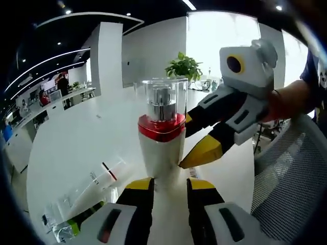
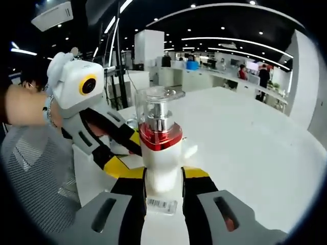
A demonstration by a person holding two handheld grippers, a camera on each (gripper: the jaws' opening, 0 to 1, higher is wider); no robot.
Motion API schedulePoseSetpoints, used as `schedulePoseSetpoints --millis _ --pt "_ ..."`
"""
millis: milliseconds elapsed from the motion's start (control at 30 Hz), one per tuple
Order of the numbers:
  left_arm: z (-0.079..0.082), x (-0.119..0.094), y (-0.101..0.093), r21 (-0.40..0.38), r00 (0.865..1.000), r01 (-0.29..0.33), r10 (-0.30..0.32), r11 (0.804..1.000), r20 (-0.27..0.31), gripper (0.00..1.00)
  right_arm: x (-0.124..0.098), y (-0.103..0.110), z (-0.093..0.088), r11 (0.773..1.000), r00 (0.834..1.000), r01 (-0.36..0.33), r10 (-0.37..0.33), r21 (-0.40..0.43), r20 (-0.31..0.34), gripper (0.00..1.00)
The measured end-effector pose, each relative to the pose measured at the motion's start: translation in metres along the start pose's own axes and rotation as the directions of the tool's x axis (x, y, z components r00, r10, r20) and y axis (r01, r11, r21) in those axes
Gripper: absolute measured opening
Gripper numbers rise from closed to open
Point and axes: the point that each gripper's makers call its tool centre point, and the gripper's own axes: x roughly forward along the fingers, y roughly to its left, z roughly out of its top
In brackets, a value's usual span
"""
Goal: Arrange the skincare products in the storage area until every visible bottle or jar stands upright without overlapping.
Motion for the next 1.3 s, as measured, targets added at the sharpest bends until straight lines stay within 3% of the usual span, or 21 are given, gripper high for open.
schedulePoseSetpoints --millis 500,633,700,767,800,933,1067,1233,1300 --pt "0.006 0.007 -0.006 -0.026 1.000 0.009 -0.008 1.000 0.025 0.27 -0.006 -0.005 -0.002 1.000 1.000 0.002 -0.002 -0.021 -0.013 0.23" --pt "0.003 0.003 -0.005 -0.007 1.000 0.016 -0.016 1.000 -0.004 0.27 -0.011 -0.006 -0.008 0.999 0.999 -0.025 0.023 -0.040 -0.038 0.23" --pt "-0.003 -0.004 -0.005 -0.041 0.998 0.032 -0.034 0.999 -0.045 0.27 -0.015 -0.003 -0.011 0.997 0.997 -0.055 0.052 -0.054 -0.050 0.23" --pt "-0.012 -0.010 -0.004 -0.151 0.994 0.041 -0.056 0.988 -0.097 0.27 -0.019 0.001 -0.022 0.989 0.991 -0.106 0.097 -0.103 -0.093 0.24" --pt "-0.013 -0.012 -0.003 -0.160 0.993 0.040 -0.057 0.986 -0.106 0.27 -0.019 0.002 -0.026 0.986 0.988 -0.119 0.106 -0.116 -0.110 0.24" --pt "-0.006 -0.019 -0.003 -0.099 0.993 0.026 -0.037 0.995 -0.111 0.32 -0.016 0.006 -0.037 0.963 0.978 -0.162 0.128 -0.215 -0.165 0.28" --pt "-0.007 -0.026 -0.024 -0.094 0.987 0.077 -0.090 0.993 -0.133 0.36 -0.013 0.017 -0.041 0.935 0.958 -0.251 0.202 -0.252 -0.205 0.29" --pt "-0.025 -0.028 -0.041 -0.067 0.976 0.095 -0.106 0.993 -0.191 0.37 -0.006 0.016 -0.046 0.908 0.942 -0.292 0.219 -0.299 -0.254 0.28" --pt "-0.040 -0.026 -0.041 -0.032 0.962 0.090 -0.095 0.995 -0.257 0.37 -0.005 0.020 -0.048 0.897 0.927 -0.334 0.258 -0.288 -0.274 0.27"
